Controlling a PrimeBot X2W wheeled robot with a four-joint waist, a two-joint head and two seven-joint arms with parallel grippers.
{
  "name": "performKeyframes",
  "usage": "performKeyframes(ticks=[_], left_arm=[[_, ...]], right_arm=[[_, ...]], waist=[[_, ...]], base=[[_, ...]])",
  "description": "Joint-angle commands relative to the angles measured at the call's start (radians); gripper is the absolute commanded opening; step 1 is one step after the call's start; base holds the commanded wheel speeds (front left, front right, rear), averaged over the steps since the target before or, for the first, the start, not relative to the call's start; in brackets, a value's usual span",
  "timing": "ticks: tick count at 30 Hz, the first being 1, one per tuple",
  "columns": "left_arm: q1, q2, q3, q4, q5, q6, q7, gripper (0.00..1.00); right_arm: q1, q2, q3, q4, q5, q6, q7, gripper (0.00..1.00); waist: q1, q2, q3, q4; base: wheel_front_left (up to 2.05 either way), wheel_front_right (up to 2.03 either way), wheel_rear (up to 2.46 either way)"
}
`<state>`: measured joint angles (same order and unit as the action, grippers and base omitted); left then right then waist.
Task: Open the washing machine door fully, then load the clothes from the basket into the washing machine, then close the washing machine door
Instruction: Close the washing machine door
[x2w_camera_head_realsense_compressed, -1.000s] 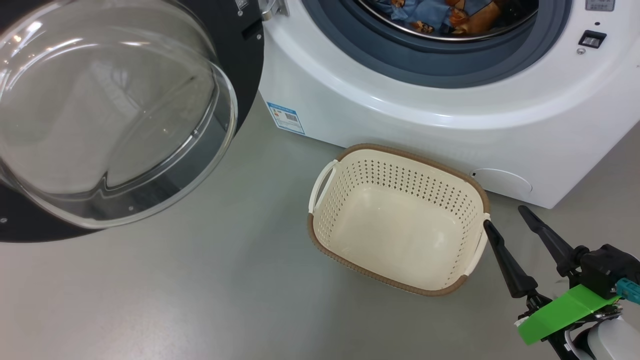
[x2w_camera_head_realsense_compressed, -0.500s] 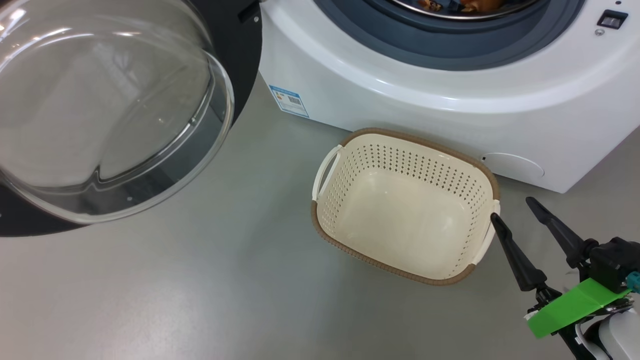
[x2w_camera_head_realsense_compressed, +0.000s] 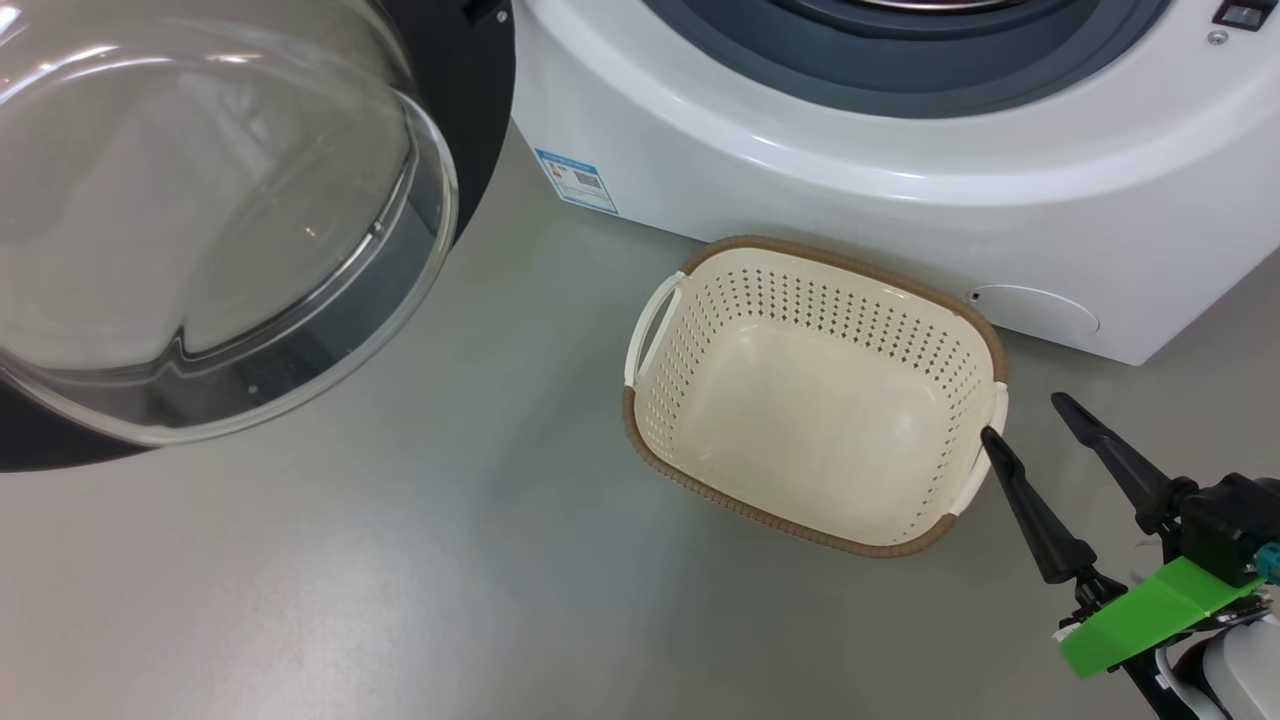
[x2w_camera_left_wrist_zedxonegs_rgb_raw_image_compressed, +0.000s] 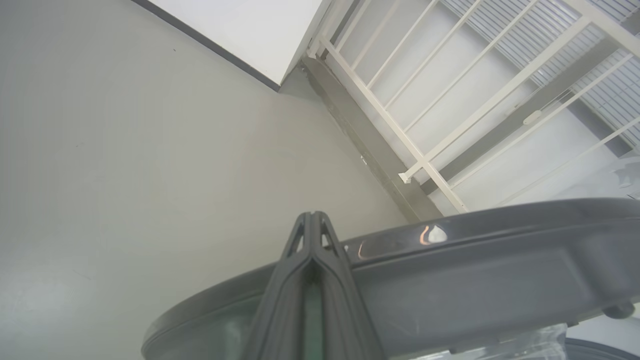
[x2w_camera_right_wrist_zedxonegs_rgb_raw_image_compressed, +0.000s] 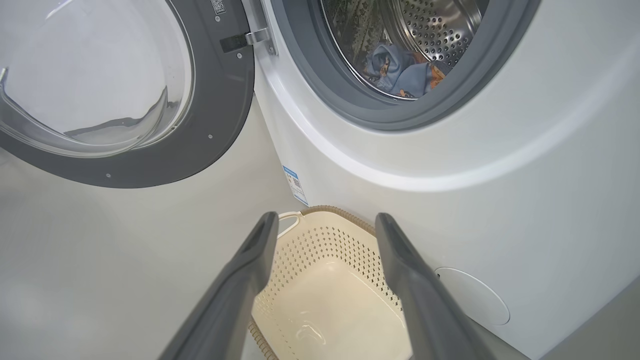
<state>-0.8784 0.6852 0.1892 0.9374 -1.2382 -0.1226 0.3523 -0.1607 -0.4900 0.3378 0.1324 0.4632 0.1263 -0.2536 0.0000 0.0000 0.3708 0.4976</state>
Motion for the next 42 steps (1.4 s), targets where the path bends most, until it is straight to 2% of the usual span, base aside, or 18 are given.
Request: performKeyframes(ticks=[1, 7, 18, 31, 42], left_arm=[[-0.016, 0.07, 0.018, -0.018, 0.004, -0.003, 0.008, 0.0], [-0.011, 0.062, 0.004, -0.017, 0.001, -0.004, 0.037, 0.0], [0.011, 0.047, -0.03, -0.049, -0.037, -0.007, 0.181, 0.0], [0.068, 0.056, -0.041, -0.123, -0.083, -0.005, 0.325, 0.0], [0.109, 0.074, -0.043, -0.193, -0.1, 0.01, 0.397, 0.0]], right_arm=[[-0.017, -0.021, 0.019, -0.026, 0.0, 0.004, -0.008, 1.0], [-0.021, -0.021, 0.022, -0.024, 0.001, 0.004, -0.008, 1.0], [-0.018, -0.008, 0.025, -0.015, 0.001, 0.004, -0.008, 1.0], [-0.009, 0.018, 0.03, -0.004, 0.002, 0.004, -0.008, 1.0], [-0.004, 0.042, 0.031, 0.004, 0.0, 0.004, -0.008, 1.0]], waist=[[0.0, 0.0, 0.001, -0.002], [0.0, 0.0, 0.001, -0.007], [0.0, 0.0, -0.028, -0.005], [0.0, 0.0, -0.08, 0.001], [0.0, 0.0, -0.119, 0.001]], base=[[0.0, 0.0, 0.0], [0.0, 0.0, 0.0], [0.0, 0.0, 0.0], [0.0, 0.0, 0.0], [0.0, 0.0, 0.0]])
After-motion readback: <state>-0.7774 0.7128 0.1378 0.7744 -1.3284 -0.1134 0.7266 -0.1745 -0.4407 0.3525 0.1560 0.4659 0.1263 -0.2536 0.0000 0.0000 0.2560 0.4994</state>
